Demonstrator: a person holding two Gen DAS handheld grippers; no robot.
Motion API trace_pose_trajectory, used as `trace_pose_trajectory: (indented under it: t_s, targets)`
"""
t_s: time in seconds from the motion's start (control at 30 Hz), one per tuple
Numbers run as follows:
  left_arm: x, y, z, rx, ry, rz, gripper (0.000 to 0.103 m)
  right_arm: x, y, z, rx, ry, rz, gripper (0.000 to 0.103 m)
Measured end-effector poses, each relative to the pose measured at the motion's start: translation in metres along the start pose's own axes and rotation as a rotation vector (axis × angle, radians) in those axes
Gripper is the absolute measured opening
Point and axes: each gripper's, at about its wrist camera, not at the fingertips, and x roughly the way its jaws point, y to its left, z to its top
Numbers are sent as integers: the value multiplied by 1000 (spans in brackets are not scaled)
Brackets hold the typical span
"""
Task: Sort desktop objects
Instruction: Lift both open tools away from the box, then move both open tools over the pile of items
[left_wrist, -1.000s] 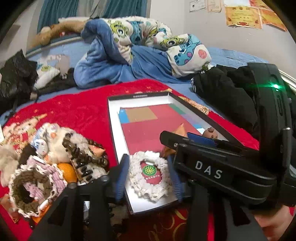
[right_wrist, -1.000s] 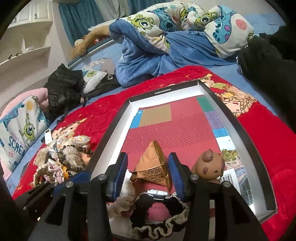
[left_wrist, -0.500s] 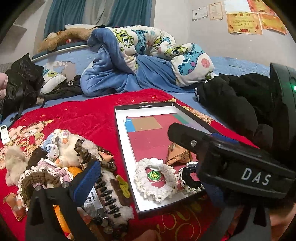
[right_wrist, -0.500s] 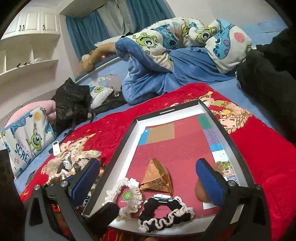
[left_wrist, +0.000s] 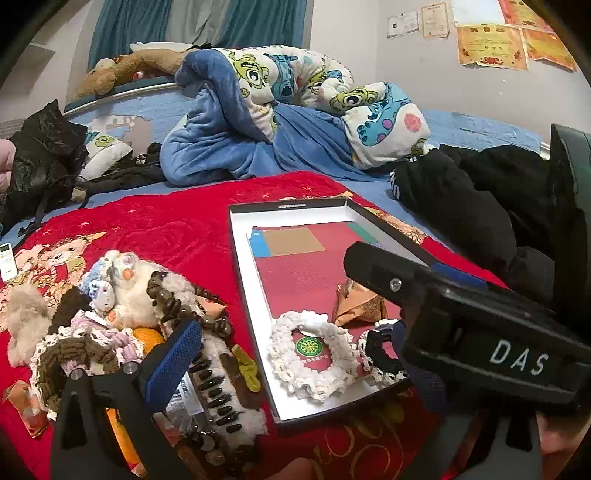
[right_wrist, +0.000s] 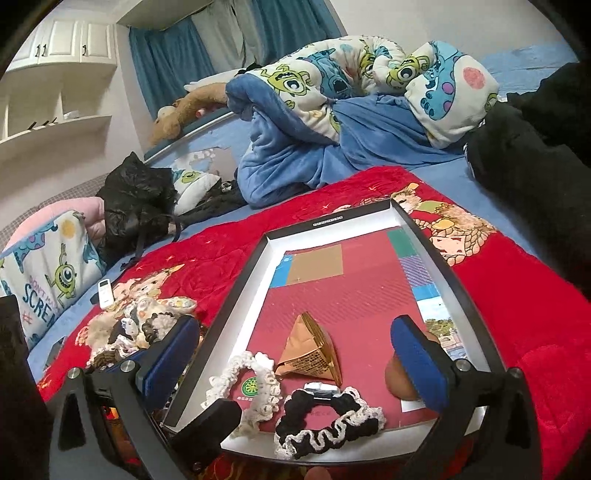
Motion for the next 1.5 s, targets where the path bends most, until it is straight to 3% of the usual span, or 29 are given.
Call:
trace_pose_trajectory:
  t_s: [0.43, 0.6, 0.87, 1.3, 1.5]
  targets:
    - [-3, 18, -2, -97, -2, -71, 103, -14, 0, -1, 14, -21, -48, 103]
    - [-16, 22, 2, -96, -25, -28, 103, -21, 5, 3, 23, -40, -54, 103]
    - [-39, 39, -2, -77, 1, 19, 103, -31, 22, 10, 88, -61, 3, 103]
    - [-102, 129, -1, -114, 9, 174, 103, -19, 74, 3, 73, -26, 103, 103]
    - [-131, 178, -16, -169, 19, 222, 103, -7, 110, -9, 43, 19, 160, 103]
